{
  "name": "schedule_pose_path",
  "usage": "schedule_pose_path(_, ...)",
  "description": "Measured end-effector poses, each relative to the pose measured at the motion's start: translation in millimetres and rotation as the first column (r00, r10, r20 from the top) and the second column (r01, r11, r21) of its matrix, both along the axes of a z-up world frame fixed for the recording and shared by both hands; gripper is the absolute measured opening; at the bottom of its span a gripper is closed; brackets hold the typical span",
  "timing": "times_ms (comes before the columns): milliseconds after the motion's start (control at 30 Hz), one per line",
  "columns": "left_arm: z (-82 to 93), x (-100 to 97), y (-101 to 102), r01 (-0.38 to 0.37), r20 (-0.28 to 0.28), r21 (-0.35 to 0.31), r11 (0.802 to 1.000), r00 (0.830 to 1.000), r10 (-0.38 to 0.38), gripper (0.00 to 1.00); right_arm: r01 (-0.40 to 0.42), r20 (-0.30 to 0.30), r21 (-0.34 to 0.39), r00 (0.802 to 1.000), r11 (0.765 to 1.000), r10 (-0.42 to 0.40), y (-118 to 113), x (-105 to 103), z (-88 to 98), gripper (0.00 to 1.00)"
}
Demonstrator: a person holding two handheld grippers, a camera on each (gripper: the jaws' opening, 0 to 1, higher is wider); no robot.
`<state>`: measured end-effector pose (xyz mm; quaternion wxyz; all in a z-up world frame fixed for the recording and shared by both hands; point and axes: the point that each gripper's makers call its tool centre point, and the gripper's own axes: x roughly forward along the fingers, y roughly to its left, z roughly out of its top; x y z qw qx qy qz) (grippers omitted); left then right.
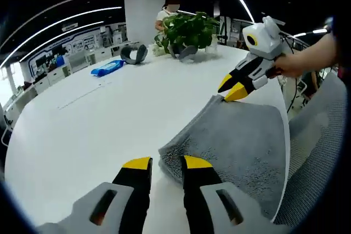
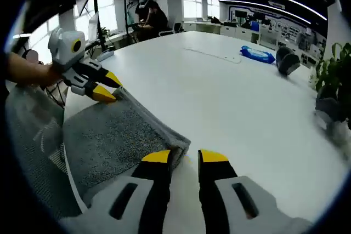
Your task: Fold the towel on the table until its edges align and the towel forms a compact rectangular stack.
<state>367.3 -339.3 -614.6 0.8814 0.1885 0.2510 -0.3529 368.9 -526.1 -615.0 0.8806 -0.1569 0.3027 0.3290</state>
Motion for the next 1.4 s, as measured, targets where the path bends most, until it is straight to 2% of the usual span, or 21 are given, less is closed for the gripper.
schedule_pose_path(33, 3.5, 0.9, 2, -0.005, 0.017, 0.013, 1.0, 1.0, 0.004, 0.23, 0.005, 0.022, -0.016, 1.0, 1.0, -0.005, -4, 1, 5.3, 0.06)
schedule_pose_path(100, 11.9, -3.3, 4, 0.017, 0.034, 0.028, 0.999, 0.999, -0.018, 0.23, 0.003, 0.032, 0.048, 0.999, 0.999, -0.005, -1, -4, 17.9, 0.11)
schedule_pose_path(167, 20.7, -14.4, 1, 0.079, 0.024, 0.026, 0.996, 0.997, -0.08, 0.22, -0.005, -0.007, 0.132, 1.0, 0.991, 0.006, 5, -17, 28.6, 0.16)
schedule_pose_path(200, 25.8, -24.8, -5, 0.146, 0.018, 0.016, 0.989, 0.989, -0.146, 0.22, -0.057, -0.005, 0.142, 0.998, 0.988, 0.059, 11, -28, 33.8, 0.14)
schedule_pose_path(233, 26.9, -28.9, -7, 0.169, 0.012, 0.011, 0.986, 0.985, -0.169, 0.22, -0.07, -0.008, 0.145, 0.997, 0.987, 0.072, 13, -32, 35.1, 0.12)
schedule_pose_path(267, 29.9, -50.0, -18, 0.267, -0.026, -0.008, 0.964, 0.963, -0.267, 0.22, -0.117, -0.037, 0.173, 0.992, 0.978, 0.125, 24, -52, 38.6, 0.11)
schedule_pose_path(333, 28.7, -70.7, -26, 0.333, -0.079, -0.03, 0.942, 0.939, -0.334, 0.25, -0.162, -0.074, 0.196, 0.981, 0.967, 0.18, 37, -72, 38.1, 0.15)
schedule_pose_path(367, 25.0, -83.7, -31, 0.362, -0.122, -0.04, 0.931, 0.923, -0.364, 0.26, -0.182, -0.089, 0.189, 0.976, 0.965, 0.201, 42, -80, 35.7, 0.16)
schedule_pose_path(433, 12.1, -94.9, -31, 0.378, -0.172, 0.005, 0.926, 0.913, -0.371, 0.27, -0.268, -0.095, 0.106, 0.956, 0.958, 0.278, 50, -97, 23.6, 0.14)
schedule_pose_path(467, 7.2, -97.4, -31, 0.387, -0.176, 0.025, 0.922, 0.909, -0.377, 0.28, -0.308, -0.078, 0.064, 0.947, 0.949, 0.312, 54, -102, 18.0, 0.15)
schedule_pose_path(533, -6.2, -103.2, -29, 0.417, -0.194, 0.078, 0.906, 0.897, -0.396, 0.31, -0.349, -0.138, 0.056, 0.925, 0.935, 0.354, 61, -116, 2.1, 0.19)
schedule_pose_path(600, -14.6, -101.1, -30, 0.411, -0.187, 0.104, 0.906, 0.902, -0.388, 0.32, -0.358, -0.151, 0.014, 0.922, 0.934, 0.356, 57, -117, -12.0, 0.24)
schedule_pose_path(633, -13.6, -99.7, -31, 0.407, -0.182, 0.089, 0.909, 0.904, -0.387, 0.32, -0.362, -0.147, -0.008, 0.923, 0.932, 0.357, 53, -116, -16.0, 0.24)
schedule_pose_path(700, -14.1, -98.5, -31, 0.402, -0.185, 0.095, 0.911, 0.906, -0.381, 0.32, -0.357, -0.122, 0.021, 0.926, 0.934, 0.357, 54, -114, -14.3, 0.24)
schedule_pose_path(767, -14.7, -98.8, -31, 0.412, -0.174, 0.11, 0.904, 0.904, -0.391, 0.32, -0.326, -0.14, 0.056, 0.933, 0.944, 0.331, 52, -113, -15.0, 0.24)
schedule_pose_path(833, -18.7, -99.3, -31, 0.41, -0.168, 0.116, 0.905, 0.906, -0.389, 0.31, -0.33, -0.132, 0.062, 0.933, 0.942, 0.335, 52, -113, -17.5, 0.24)
schedule_pose_path(900, -20.0, -98.5, -31, 0.388, -0.179, 0.11, 0.915, 0.913, -0.366, 0.3, -0.327, -0.132, 0.064, 0.934, 0.943, 0.332, 53, -114, -20.0, 0.24)
schedule_pose_path(1067, -22.5, -96.0, -32, 0.376, -0.197, 0.106, 0.921, 0.915, -0.351, 0.3, -0.333, -0.135, 0.052, 0.932, 0.942, 0.337, 55, -112, -22.6, 0.23)
schedule_pose_path(1167, -25.1, -92.7, -34, 0.376, -0.199, 0.124, 0.918, 0.916, -0.348, 0.29, -0.323, -0.149, 0.051, 0.933, 0.945, 0.327, 57, -107, -27.0, 0.21)
schedule_pose_path(1267, -26.5, -85.8, -34, 0.385, -0.217, 0.116, 0.916, 0.909, -0.355, 0.28, -0.328, -0.168, 0.014, 0.93, 0.944, 0.326, 60, -101, -27.8, 0.2)
schedule_pose_path(1400, -26.2, -67.0, -32, 0.384, -0.192, 0.111, 0.917, 0.913, -0.36, 0.28, -0.319, -0.167, 0.018, 0.934, 0.948, 0.317, 59, -82, -27.8, 0.2)
